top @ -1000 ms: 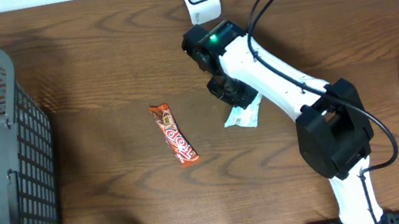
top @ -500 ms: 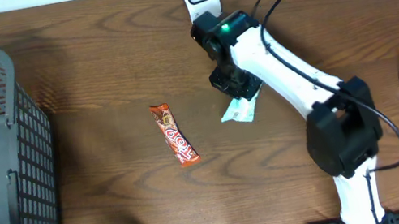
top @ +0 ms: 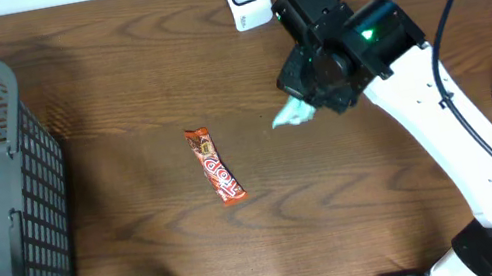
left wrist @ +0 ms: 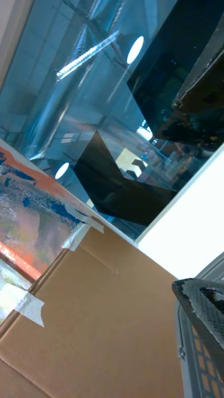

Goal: Scan the item barcode
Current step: 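Lift the wipes pack and carry it toward the scanner, then hold the mint-green wipes pack in front of the scanner window, right gripper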

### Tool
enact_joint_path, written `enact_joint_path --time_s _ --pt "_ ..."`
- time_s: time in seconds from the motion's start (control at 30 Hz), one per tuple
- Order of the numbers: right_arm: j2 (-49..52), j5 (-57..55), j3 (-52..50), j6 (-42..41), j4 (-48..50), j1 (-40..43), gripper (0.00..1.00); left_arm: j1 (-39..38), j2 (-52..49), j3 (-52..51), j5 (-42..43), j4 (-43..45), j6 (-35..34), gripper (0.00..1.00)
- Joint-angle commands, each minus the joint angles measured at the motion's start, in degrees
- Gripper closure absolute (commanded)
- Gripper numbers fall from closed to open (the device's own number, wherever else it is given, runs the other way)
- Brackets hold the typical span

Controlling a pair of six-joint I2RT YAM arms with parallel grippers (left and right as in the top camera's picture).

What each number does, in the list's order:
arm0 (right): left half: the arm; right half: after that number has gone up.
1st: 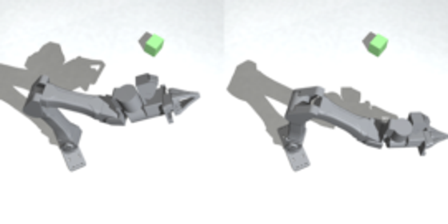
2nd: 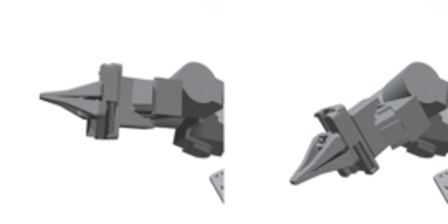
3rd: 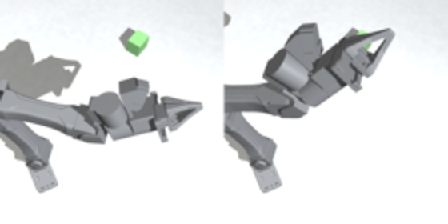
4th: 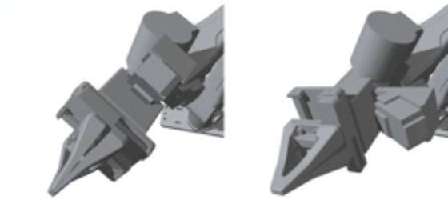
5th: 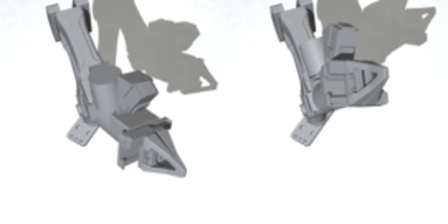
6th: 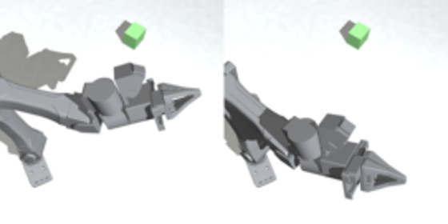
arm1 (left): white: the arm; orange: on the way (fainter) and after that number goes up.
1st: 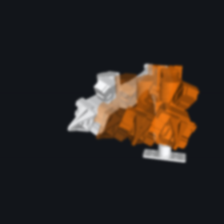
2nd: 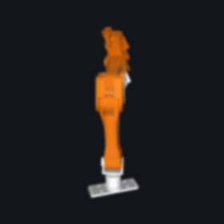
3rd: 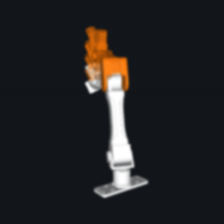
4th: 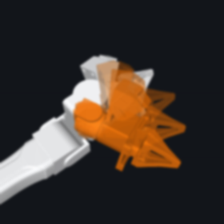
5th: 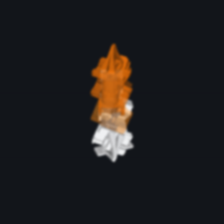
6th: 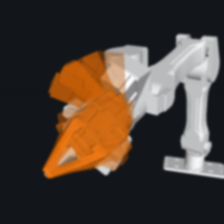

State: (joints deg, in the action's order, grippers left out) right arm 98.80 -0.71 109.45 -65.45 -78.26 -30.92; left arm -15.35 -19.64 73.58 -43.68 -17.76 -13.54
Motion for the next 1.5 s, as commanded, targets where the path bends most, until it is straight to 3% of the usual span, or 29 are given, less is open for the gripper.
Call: enact_joint_path --time_s 0.0,0.13,0.33,0.5,0.63,0.83,1.17,1.47 --pt "-2.58 -6.03 0.5 11.61 6.21 -0.52 0.98 0.35 0.39 -0.35 -0.5 0.33 -0.39 0.15" --pt "-3.69 -7.8 0.48 25.38 19.93 -0.28 0.99 0.35 0.39 -0.35 -0.5 0.33 -0.76 0.15" --pt "-1.53 -7.52 0.35 36.48 34.49 0.7 0.99 0.35 0.39 -0.35 -0.5 0.33 -0.76 0.15" --pt "2.67 -6.91 0.33 51.91 46.88 1.01 0.99 0.35 0.39 -0.35 -0.5 0.33 -0.76 0.15" --pt "6.21 0.26 0.33 52.26 50.71 2.49 0.99 0.35 0.39 -0.35 -0.48 0.33 -0.76 0.15" --pt "14.78 31.71 0.33 52.22 65.07 10.58 0.99 0.35 0.39 -0.35 -0.5 0.31 -0.76 0.15" --pt "27.19 56.19 0.33 49.4 89.35 20.41 0.99 0.35 0.39 -0.44 -0.5 0.31 -0.76 0.15" --pt "41.62 60.11 0.33 29.0 120.17 23.37 0.99 0.35 0.35 -1.18 -0.48 0.55 -0.79 0.15"
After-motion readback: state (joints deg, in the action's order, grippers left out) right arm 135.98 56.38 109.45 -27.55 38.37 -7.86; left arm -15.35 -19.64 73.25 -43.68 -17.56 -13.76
